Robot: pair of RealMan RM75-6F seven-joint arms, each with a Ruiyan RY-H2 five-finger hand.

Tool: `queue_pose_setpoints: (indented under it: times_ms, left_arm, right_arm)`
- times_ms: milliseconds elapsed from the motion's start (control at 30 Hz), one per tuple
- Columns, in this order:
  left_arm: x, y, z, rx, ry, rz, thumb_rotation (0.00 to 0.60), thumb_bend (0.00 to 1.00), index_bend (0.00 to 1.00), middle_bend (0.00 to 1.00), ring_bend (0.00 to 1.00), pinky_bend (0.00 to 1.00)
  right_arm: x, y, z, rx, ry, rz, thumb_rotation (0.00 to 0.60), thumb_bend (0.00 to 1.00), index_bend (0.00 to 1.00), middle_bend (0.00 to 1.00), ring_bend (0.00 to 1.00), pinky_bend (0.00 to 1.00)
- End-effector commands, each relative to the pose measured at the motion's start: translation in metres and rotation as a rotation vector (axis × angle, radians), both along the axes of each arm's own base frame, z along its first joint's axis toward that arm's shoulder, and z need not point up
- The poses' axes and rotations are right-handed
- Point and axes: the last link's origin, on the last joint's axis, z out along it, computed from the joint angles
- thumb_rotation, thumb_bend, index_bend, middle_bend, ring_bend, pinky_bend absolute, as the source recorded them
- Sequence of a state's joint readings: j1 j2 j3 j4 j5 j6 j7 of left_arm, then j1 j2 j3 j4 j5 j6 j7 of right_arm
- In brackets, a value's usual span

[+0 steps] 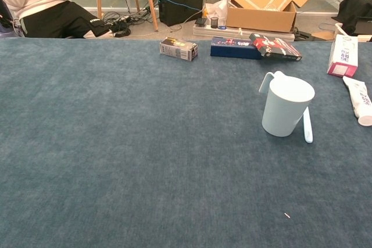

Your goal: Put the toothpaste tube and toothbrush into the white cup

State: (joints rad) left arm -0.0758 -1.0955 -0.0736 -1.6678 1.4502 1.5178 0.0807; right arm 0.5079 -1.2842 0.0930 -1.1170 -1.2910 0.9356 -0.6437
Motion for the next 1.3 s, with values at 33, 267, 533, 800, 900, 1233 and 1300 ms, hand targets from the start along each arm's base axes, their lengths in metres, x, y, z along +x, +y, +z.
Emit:
queue_pose_setpoints:
  times_ms: [33, 267, 533, 800, 900, 1233, 1300]
  left_arm:
    - [0.0, 0.0, 0.0, 0.0, -0.001, 0.001, 0.6, 0.22, 0.33, 0.3, 0.21, 0.26]
    - [0.0, 0.0, 0.001, 0.002, -0.004, 0.001, 0.6, 0.22, 0.33, 0.3, 0.21, 0.26]
    - [0.0, -0.001, 0.002, 0.005, -0.007, 0.001, 0.6, 0.22, 0.33, 0.3, 0.21, 0.26]
    - [0.001, -0.002, 0.005, 0.012, -0.011, -0.001, 0.6, 0.22, 0.33, 0.3, 0.21, 0.26]
    - [0.001, -0.003, 0.005, 0.012, -0.012, -0.001, 0.6, 0.22, 0.33, 0.3, 0.21, 0.26]
    - [0.001, -0.003, 0.006, 0.013, -0.012, 0.0, 0.6, 0.22, 0.33, 0.3, 0.21, 0.26]
    - [0.001, -0.003, 0.006, 0.013, -0.013, 0.0, 0.6, 0.22, 0.33, 0.3, 0.21, 0.26]
  right_arm:
    - [-0.002, -0.003, -0.01, 0.012, 0.018, 0.008, 0.6, 0.0, 0.09, 0.95, 0.84, 1.0]
    - [-0.003, -0.007, -0.027, 0.022, 0.041, 0.035, 0.6, 0.0, 0.06, 0.96, 0.84, 1.0]
    - [-0.004, -0.013, -0.045, 0.038, 0.051, 0.053, 0.6, 0.0, 0.06, 0.97, 0.85, 1.0]
    - [-0.005, -0.014, -0.057, 0.049, 0.067, 0.087, 0.6, 0.0, 0.05, 0.97, 0.85, 1.0]
    - [-0.005, -0.014, -0.06, 0.045, 0.068, 0.101, 0.6, 0.0, 0.04, 0.97, 0.85, 1.0]
    - [-0.006, -0.016, -0.073, 0.032, 0.06, 0.136, 0.6, 0.0, 0.02, 0.98, 0.86, 1.0]
    - [-0.006, -0.016, -0.075, 0.032, 0.058, 0.14, 0.6, 0.0, 0.02, 0.98, 0.86, 1.0]
